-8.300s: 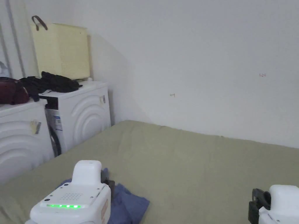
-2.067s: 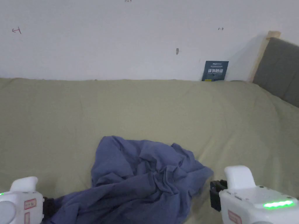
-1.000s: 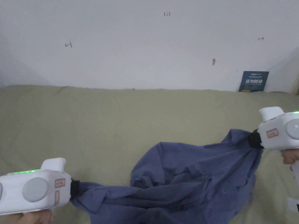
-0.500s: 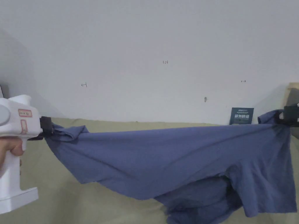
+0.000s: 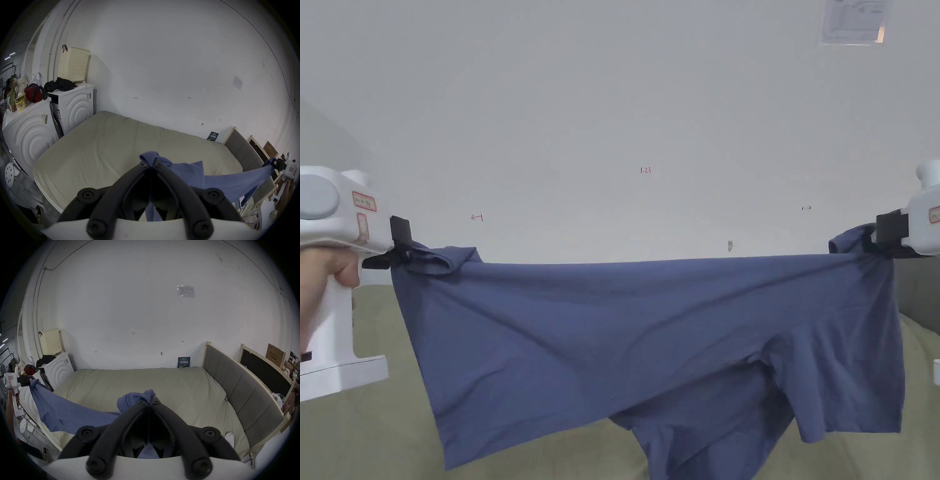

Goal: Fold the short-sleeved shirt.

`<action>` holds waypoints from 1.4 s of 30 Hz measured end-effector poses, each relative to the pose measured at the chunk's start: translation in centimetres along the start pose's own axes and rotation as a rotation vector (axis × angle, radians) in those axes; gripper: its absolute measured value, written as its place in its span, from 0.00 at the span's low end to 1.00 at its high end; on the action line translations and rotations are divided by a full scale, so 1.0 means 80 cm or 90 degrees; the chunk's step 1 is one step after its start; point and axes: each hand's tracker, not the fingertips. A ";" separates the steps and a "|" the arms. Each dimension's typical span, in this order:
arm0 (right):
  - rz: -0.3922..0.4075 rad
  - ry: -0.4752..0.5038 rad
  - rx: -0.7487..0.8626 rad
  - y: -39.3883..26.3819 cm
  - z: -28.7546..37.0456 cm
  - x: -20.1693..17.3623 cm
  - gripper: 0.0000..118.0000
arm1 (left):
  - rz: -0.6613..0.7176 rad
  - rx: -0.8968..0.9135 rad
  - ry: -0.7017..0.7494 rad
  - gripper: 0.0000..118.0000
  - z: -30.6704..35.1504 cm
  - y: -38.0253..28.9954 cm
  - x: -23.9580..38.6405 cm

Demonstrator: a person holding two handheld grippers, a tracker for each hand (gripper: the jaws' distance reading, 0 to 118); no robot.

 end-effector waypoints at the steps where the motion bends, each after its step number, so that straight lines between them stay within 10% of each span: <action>1: 0.003 -0.003 0.001 0.005 -0.004 -0.002 0.00 | -0.003 -0.005 0.005 0.00 -0.006 0.003 0.001; 27: 0.072 -0.080 -0.004 0.138 -0.223 -0.013 0.00 | 0.017 -0.002 0.058 0.00 -0.188 0.074 0.052; 42: 0.100 -0.090 -0.081 0.045 -0.334 -0.011 0.00 | -0.003 -0.093 0.083 0.00 -0.336 -0.028 0.060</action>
